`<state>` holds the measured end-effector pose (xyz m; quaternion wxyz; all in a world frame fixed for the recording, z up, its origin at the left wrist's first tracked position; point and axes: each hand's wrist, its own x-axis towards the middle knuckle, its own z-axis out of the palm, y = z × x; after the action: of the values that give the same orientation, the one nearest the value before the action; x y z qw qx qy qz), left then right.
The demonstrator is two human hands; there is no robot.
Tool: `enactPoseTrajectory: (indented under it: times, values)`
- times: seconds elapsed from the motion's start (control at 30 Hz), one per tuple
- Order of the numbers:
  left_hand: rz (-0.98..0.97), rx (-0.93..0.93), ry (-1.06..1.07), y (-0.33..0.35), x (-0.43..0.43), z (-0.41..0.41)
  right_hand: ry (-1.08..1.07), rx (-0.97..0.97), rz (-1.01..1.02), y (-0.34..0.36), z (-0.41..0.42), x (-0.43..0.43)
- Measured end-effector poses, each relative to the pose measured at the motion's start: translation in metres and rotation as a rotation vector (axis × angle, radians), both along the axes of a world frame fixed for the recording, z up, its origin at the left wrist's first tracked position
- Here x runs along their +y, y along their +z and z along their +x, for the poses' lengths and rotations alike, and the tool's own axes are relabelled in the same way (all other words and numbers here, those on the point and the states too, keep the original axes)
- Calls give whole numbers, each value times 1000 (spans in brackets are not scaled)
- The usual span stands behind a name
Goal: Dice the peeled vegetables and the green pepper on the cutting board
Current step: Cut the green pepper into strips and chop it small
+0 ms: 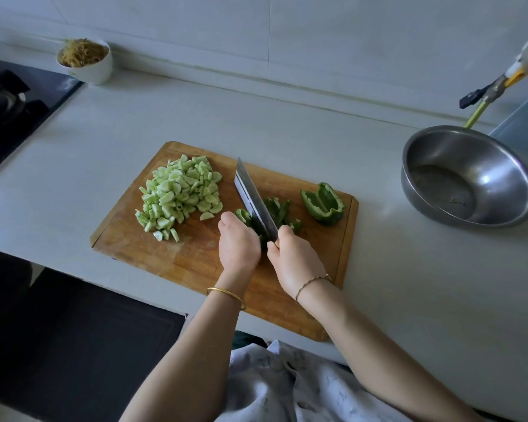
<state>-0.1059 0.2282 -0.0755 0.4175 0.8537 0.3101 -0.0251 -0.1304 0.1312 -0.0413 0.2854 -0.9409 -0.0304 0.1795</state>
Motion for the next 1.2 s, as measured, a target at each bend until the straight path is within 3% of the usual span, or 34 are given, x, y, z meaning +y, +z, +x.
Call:
enactPoseTrajectory:
  times: [0.2, 0.37, 0.63, 0.8, 1.2]
  values:
    - [1, -94, -12, -4, 0, -10, -23, -47, 17, -5, 5, 5]
    - [-59, -162, 54, -5, 1, -13, -107, 23, 122, -13, -2, -9]
    - [-148, -107, 23, -6, 8, -5, -138, 27, 227, -8, 4, -23]
    - [-83, -16, -108, -2, 11, -10, -136, 7, 275, 0, 1, -28]
    - [-210, -7, -245, -12, 26, -8, -107, -17, 239, 18, -8, -29]
